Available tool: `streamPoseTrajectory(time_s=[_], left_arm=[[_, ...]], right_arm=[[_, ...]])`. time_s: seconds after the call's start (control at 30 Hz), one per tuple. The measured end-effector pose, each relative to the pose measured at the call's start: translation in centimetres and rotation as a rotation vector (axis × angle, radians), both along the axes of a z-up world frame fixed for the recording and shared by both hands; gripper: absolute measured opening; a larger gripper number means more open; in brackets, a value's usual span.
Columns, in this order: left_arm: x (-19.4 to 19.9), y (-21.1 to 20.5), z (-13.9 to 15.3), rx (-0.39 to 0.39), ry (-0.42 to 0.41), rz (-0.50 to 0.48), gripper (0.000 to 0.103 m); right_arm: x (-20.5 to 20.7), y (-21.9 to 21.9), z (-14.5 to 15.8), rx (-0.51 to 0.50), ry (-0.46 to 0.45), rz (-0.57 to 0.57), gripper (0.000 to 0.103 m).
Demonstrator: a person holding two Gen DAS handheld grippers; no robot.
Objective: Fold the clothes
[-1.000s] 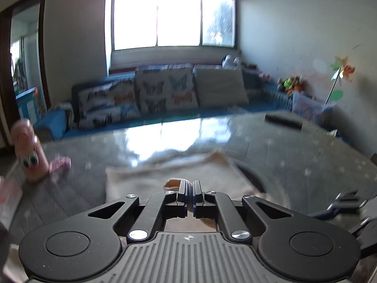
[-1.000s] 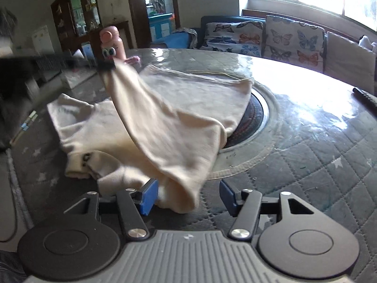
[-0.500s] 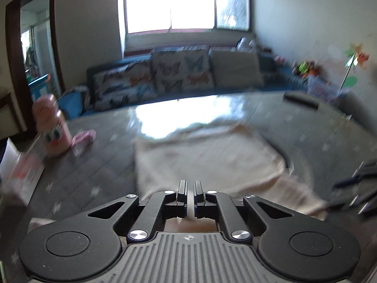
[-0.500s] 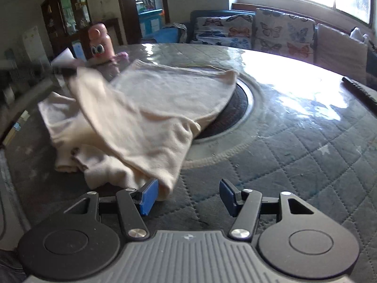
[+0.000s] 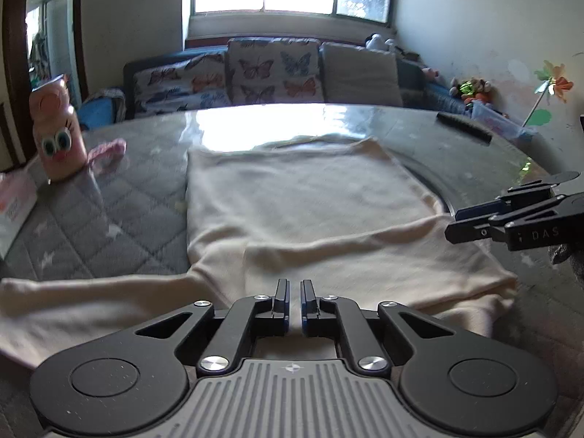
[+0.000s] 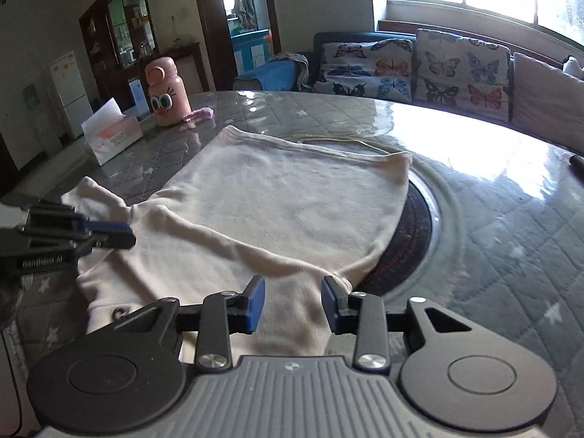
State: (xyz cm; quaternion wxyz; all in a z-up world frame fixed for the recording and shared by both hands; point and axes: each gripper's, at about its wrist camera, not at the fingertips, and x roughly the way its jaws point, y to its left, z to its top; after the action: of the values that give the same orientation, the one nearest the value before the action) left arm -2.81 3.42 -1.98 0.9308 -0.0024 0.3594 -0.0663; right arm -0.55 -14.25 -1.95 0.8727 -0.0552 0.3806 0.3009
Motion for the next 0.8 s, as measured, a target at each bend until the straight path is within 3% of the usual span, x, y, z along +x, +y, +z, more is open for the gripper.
streamPoseTrajectory(time_s=[0.17,0.27,0.33,0.43,0.5,0.6,0.8], left_arm=[[-0.6,1.2,-0.2,-0.034,0.001,0.024,0.008],[-1.4,2.2,0.4,-0.042,-0.017,0.051,0.014],[-1.8,3.2,0.7,-0.040,-0.023,0.090,0.024],[-2.5,5.3,1.2,-0.039,-0.035,0.161,0.029],[-3.0,6.9,1.3,-0.035,-0.038,0.220,0.031],[-3.8,9.5,1.3,-0.028,-0.037,0.306,0.032],[-4.9,13.8,0.9,-0.009,-0.025,0.459,0.035]], right_arm=[[0.7,0.7,-1.0,-0.019,0.011,-0.002,0.034],[0.5,1.5,-0.2,-0.033,-0.010,0.017,0.034],[0.5,2.4,0.3,-0.023,-0.015,0.045,0.034],[0.6,4.3,0.5,-0.013,-0.013,0.092,0.032],[0.7,6.1,0.4,-0.005,-0.005,0.135,0.021],[0.9,8.5,0.2,0.003,0.004,0.183,0.016],[0.9,13.1,-0.5,0.013,0.011,0.267,0.012]])
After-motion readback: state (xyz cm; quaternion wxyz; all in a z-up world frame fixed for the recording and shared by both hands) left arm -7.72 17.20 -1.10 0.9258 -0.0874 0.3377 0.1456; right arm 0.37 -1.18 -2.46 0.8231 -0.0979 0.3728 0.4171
